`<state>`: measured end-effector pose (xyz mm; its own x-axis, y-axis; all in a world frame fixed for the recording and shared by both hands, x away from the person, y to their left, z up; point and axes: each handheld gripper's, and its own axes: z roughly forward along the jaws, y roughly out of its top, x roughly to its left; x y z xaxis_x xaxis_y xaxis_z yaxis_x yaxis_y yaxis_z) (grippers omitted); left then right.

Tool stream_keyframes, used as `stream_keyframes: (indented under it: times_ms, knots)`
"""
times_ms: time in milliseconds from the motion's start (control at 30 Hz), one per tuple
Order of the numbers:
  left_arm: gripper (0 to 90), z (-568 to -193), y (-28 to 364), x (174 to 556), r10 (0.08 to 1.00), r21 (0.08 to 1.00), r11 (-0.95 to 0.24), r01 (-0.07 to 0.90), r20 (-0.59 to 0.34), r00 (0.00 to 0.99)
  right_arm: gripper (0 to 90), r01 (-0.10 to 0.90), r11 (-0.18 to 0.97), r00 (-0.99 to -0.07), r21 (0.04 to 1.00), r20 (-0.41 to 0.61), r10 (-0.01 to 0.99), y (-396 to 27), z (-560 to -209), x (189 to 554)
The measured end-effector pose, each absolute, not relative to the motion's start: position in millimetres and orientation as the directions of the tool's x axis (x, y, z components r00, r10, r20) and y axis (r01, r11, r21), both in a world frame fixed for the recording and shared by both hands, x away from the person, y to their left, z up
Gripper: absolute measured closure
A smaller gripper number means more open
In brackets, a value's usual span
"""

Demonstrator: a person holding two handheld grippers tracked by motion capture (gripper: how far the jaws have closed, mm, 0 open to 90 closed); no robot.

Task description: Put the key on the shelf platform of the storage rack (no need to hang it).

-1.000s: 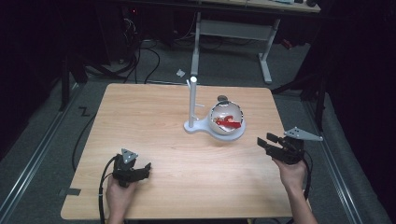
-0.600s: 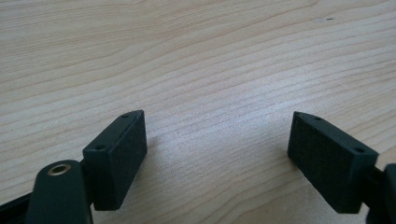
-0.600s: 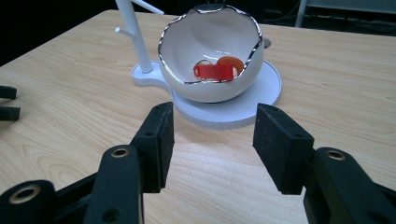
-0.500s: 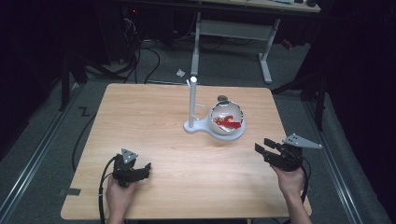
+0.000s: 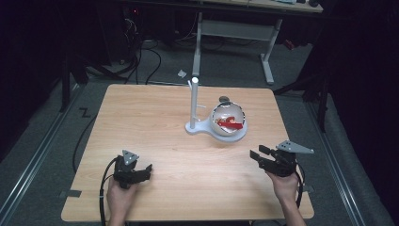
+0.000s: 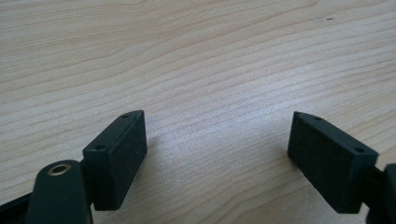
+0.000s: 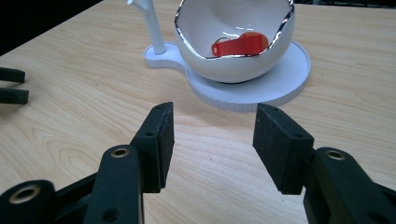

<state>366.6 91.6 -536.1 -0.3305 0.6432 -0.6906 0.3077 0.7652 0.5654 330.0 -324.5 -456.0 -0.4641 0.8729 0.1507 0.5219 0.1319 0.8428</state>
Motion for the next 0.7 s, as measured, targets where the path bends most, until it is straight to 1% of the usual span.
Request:
stream_keyframes:
  times_ms: [300,467,600,700]
  knots:
    - [20.0,-536,92,367,0.644,0.566,0.765,0.308,-0.691,-0.33,48.0,0.524,0.132,-0.47,0.841,0.156,0.869,-316,-465,333]
    - [20.0,-536,92,367,0.642,0.565,0.766,0.307,-0.691,-0.331,47.9,0.514,0.153,-0.471,0.844,0.129,0.872,-312,-467,334]
    - [20.0,-536,92,367,0.644,0.566,0.764,0.308,-0.69,-0.33,47.9,0.516,0.147,-0.469,0.844,0.135,0.873,-309,-469,336]
    - [20.0,-536,92,367,0.643,0.565,0.765,0.307,-0.691,-0.331,47.9,0.517,0.163,-0.478,0.84,0.126,0.869,-305,-471,337]
